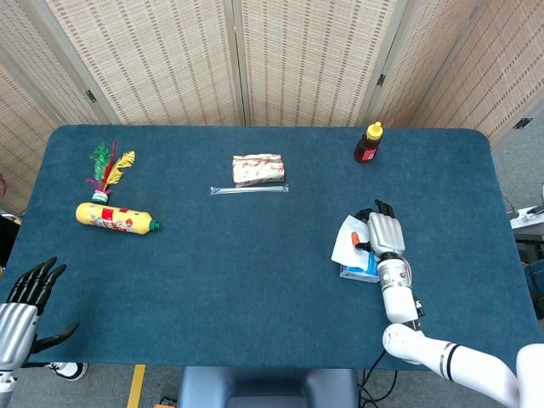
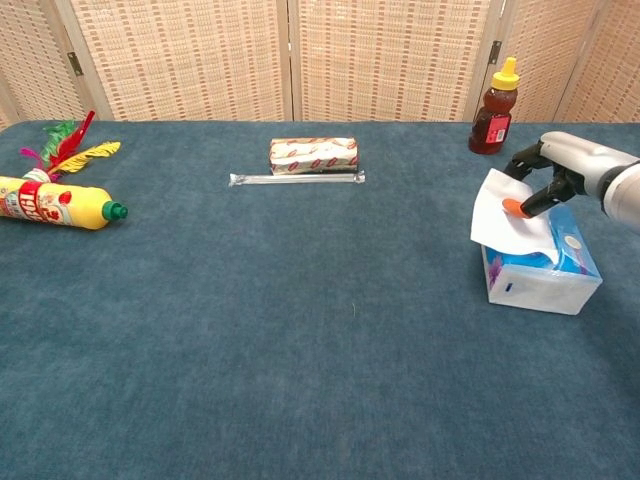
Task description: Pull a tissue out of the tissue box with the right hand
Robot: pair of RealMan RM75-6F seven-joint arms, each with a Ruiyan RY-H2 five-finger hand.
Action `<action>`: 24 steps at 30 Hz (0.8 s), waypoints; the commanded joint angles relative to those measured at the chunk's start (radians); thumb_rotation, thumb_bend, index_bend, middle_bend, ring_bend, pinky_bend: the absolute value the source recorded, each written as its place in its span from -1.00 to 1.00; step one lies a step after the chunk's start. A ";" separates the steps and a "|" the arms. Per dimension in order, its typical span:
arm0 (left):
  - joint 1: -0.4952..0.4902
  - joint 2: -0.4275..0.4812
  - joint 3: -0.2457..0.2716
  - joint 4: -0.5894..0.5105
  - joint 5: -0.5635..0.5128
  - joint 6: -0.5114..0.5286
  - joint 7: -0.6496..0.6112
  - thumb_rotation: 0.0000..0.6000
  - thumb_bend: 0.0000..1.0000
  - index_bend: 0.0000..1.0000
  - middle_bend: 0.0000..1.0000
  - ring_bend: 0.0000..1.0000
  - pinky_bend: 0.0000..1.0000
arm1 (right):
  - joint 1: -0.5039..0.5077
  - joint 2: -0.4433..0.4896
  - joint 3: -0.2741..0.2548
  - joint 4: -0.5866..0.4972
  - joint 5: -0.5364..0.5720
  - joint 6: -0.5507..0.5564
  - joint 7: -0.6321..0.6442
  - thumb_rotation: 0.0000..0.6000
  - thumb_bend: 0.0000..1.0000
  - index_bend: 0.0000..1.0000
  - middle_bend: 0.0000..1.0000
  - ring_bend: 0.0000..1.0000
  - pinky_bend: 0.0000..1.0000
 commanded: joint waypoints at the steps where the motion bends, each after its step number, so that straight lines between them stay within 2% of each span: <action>1: 0.000 0.000 0.000 0.000 0.000 -0.001 0.001 1.00 -0.51 -1.00 -1.00 -1.00 -0.73 | 0.002 -0.001 -0.005 0.003 -0.001 0.005 0.000 1.00 -0.02 0.09 -0.20 -1.00 -1.00; 5: 0.000 0.000 0.000 -0.001 0.001 0.002 0.000 1.00 -0.51 -1.00 -1.00 -1.00 -0.73 | 0.004 -0.008 -0.016 0.013 -0.012 0.019 -0.001 1.00 0.07 0.26 -0.06 -0.96 -1.00; 10: 0.001 0.001 -0.001 -0.001 -0.001 0.004 -0.003 1.00 -0.50 -1.00 -1.00 -1.00 -0.73 | -0.002 0.001 -0.025 -0.011 -0.035 0.037 0.008 1.00 0.08 0.29 -0.03 -0.93 -1.00; 14: 0.001 0.001 -0.001 -0.001 -0.002 0.003 -0.003 1.00 -0.50 -1.00 -1.00 -1.00 -0.73 | -0.024 0.041 -0.031 -0.100 -0.117 0.080 0.049 1.00 0.08 0.29 -0.02 -0.92 -1.00; 24: 0.002 -0.001 0.001 -0.003 0.003 0.005 0.008 1.00 -0.50 -1.00 -1.00 -1.00 -0.73 | -0.100 0.222 -0.052 -0.456 -0.410 0.264 0.078 1.00 0.08 0.29 -0.02 -0.92 -1.00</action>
